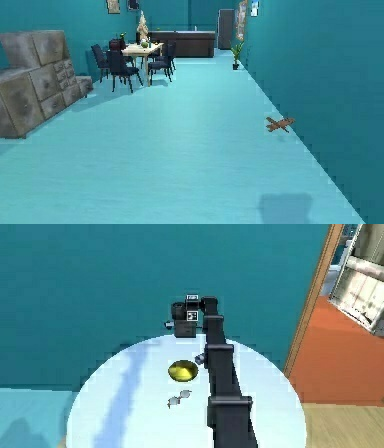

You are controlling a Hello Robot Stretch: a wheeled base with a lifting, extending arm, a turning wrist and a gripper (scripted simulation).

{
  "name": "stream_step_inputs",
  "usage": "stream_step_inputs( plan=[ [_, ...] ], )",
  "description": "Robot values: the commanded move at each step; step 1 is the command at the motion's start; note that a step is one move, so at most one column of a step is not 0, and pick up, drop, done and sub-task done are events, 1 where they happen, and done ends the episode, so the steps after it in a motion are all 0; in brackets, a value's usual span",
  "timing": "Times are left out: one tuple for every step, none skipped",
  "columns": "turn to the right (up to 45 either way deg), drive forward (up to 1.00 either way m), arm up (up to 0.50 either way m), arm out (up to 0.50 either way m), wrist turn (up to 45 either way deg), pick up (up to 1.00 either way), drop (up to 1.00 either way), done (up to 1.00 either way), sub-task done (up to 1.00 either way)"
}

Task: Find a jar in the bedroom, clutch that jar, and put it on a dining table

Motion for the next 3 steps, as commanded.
stream_step_inputs(
  plan=[
    [0.0,0.0,0.08,0.0,0.0,0.0,0.0,0.0,0.0],
    [0.0,0.0,0.0,-0.08,0.0,0.0,0.0,0.0,0.0],
    [0.0,0.0,0.0,0.0,0.0,0.0,0.0,1.0,0.0]
  ],
)
